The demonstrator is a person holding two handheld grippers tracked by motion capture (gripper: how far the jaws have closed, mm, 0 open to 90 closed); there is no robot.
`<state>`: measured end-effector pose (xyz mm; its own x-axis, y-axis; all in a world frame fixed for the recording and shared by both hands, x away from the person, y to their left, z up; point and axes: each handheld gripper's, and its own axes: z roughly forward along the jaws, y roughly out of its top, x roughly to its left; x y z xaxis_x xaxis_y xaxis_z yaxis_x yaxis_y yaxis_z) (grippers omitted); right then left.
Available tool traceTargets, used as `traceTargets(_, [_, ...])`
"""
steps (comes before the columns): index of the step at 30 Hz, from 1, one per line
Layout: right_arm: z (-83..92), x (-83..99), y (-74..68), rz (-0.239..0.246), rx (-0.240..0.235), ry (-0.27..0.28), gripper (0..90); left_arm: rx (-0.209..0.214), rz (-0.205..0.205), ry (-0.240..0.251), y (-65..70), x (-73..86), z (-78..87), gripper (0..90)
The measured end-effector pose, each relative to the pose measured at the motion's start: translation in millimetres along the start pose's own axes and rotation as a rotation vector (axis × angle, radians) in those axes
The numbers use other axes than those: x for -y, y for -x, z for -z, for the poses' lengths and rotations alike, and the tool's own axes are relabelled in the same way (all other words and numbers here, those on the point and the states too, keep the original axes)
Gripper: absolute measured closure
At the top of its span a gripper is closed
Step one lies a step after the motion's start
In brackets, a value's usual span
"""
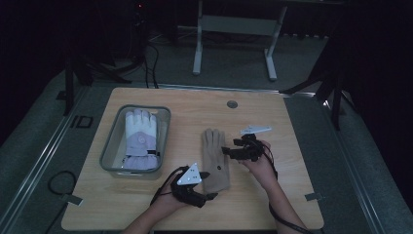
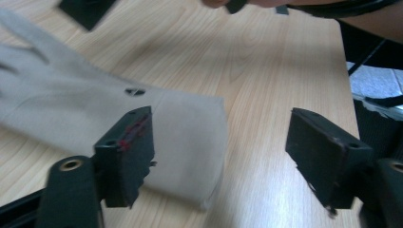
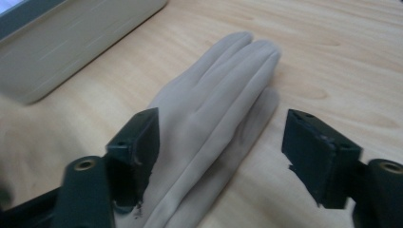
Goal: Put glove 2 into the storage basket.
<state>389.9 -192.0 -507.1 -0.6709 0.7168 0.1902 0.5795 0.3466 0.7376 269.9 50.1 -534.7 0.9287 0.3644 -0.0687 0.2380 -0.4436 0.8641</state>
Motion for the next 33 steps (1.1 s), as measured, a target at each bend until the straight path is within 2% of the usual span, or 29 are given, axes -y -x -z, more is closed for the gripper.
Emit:
traceTargets(1, [0.0,0.0,0.0,0.0,0.0,0.0,31.4,0.0,0.0,0.0,0.0,0.0,0.0,29.8])
traceTargets(2, [-6.5,-4.1,3.8,-0.024,-0.017,-0.005,31.4,0.018,0.005,-0.004,-1.4,-3.6,-5.1,30.0])
traceTargets(3, [-6.5,-4.1,3.8,-0.024,-0.017,-0.005,31.4,0.018,0.005,-0.004,-1.4,-3.6,-5.1,32.4])
traceTargets(4, [-14.0,-6.1,5.5,-0.045,-0.024,-0.02,30.8,0.022,0.003,-0.013,-1.9,-5.9,-10.2,35.7])
traceTargets(7, [-21.5,-6.0,7.5,-0.066,-0.029,-0.026,30.0,0.024,-0.002,-0.033,-1.8,-7.6,-15.3,37.4])
traceTargets(12, [-42.0,0.8,12.9,-0.114,-0.025,-0.073,28.6,0.033,-0.001,-0.075,-1.0,-5.7,-23.2,38.5])
traceTargets(17, [-49.7,6.3,14.3,-0.126,-0.025,-0.105,28.4,0.03,0.003,-0.112,-1.9,0.6,-24.1,40.2])
traceTargets(19, [-51.6,8.1,12.6,-0.109,-0.016,-0.115,28.6,0.028,0.002,-0.127,-2.0,2.0,-24.5,40.2])
traceTargets(20, [-51.2,8.2,11.0,-0.096,-0.016,-0.123,36.8,0.025,0.005,-0.135,-2.5,3.0,-25.3,40.2])
traceTargets(21, [-51.2,8.2,11.0,-0.096,-0.016,-0.123,36.8,0.025,0.005,-0.135,-2.5,3.0,-25.3,40.2])
traceTargets(22, [-51.1,8.3,8.1,-0.076,-0.024,-0.134,44.8,0.03,0.009,-0.139,-2.8,3.6,-25.9,40.2])
traceTargets(23, [-51.1,8.3,8.1,-0.076,-0.024,-0.134,44.8,0.03,0.009,-0.139,-2.8,3.6,-25.9,40.2])
traceTargets(25, [-50.6,8.4,6.1,-0.066,-0.041,-0.148,53.1,0.024,0.003,-0.15,-2.9,4.1,-26.7,40.2])
traceTargets(26, [-49.6,8.4,3.4,-0.055,-0.044,-0.154,63.7,0.015,0.007,-0.158,-2.8,4.7,-27.8,40.2])
traceTargets(27, [-49.6,8.4,3.4,-0.055,-0.044,-0.154,63.7,0.015,0.007,-0.158,-2.8,4.7,-27.8,40.2])
traceTargets(28, [-47.5,8.1,-2.1,-0.007,-0.012,-0.15,70.7,0.013,0.008,-0.164,-3.1,5.3,-28.1,40.2])
traceTargets(29, [-47.5,8.1,-2.1,-0.007,-0.012,-0.15,70.7,0.013,0.008,-0.164,-3.1,5.3,-28.1,40.2])
traceTargets(31, [-45.8,8.2,-10.9,0.065,0.046,-0.141,74.7,0.007,0.001,-0.174,-3.0,5.8,-28.3,40.2])
traceTargets(32, [-43.7,9.8,-21.4,0.152,0.105,-0.122,77.0,0.019,0.0,-0.172,-3.6,6.6,-27.6,39.7])
traceTargets(33, [-43.7,9.8,-21.4,0.152,0.105,-0.122,77.0,0.016,0.001,-0.174,-3.7,7.1,-27.2,39.7])
